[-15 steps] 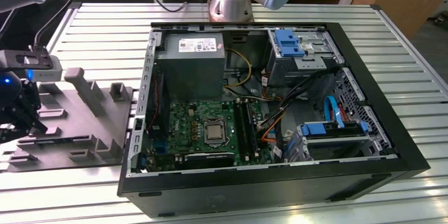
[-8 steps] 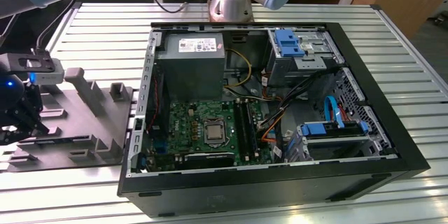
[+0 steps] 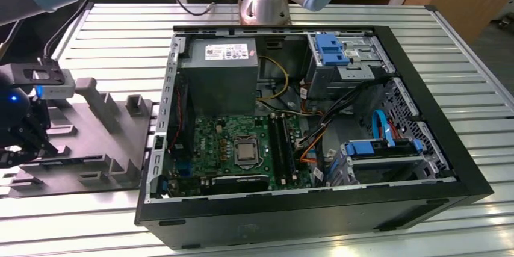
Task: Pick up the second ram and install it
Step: 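Pick up the second ram and move it above second insertion slot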
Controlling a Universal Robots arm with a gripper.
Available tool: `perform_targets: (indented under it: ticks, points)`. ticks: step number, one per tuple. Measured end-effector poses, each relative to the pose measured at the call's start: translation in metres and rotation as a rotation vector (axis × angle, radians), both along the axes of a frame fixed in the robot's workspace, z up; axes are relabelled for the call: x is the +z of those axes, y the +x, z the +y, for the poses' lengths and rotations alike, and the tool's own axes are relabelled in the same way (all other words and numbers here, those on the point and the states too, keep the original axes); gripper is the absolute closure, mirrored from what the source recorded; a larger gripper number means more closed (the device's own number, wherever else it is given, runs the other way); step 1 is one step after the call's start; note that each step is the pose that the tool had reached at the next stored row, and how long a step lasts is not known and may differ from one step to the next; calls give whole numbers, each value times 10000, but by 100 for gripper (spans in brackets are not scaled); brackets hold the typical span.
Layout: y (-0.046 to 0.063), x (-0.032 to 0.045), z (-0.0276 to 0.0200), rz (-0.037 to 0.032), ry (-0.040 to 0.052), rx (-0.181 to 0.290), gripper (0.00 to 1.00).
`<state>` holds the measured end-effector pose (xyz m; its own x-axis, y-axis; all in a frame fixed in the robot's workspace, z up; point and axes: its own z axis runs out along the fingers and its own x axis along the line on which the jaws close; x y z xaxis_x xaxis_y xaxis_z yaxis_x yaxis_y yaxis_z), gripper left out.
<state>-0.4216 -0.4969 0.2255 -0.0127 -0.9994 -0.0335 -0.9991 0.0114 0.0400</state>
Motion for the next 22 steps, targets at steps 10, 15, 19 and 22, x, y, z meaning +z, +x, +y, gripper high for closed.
perform_targets:
  ticks: [10,15,19,22]
  points:
    - [0,-65,0,0,-8,0,90]
    - [0,-66,1,-1,0,0,90]
    - [0,-65,0,0,4,0,77]
    - [0,-65,0,0,5,0,65]
